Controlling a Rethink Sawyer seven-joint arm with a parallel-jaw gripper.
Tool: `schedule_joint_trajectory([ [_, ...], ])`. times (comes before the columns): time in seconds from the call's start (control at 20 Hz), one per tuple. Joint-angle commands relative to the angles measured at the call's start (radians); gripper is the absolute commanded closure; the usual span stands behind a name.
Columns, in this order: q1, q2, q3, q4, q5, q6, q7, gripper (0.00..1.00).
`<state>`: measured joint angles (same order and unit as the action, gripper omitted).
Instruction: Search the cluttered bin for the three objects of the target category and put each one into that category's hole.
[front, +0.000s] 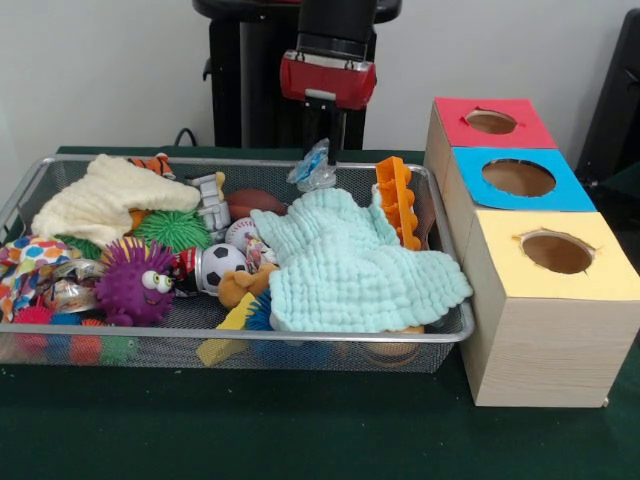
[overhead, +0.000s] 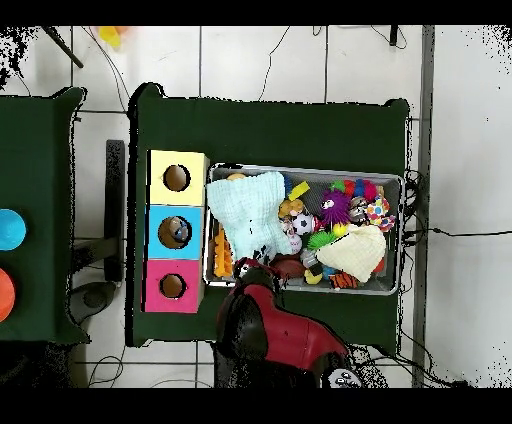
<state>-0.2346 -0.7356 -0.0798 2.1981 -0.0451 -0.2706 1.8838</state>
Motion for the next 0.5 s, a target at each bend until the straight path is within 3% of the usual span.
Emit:
schedule_joint_trajectory([
  [0.05,0.039,-0.022,0.09,0.039,0.119,0.066,0.288,1.0],
  [0.5,0.106,-0.06,0.085,0.064,0.216,0.084,0.29,1.0],
])
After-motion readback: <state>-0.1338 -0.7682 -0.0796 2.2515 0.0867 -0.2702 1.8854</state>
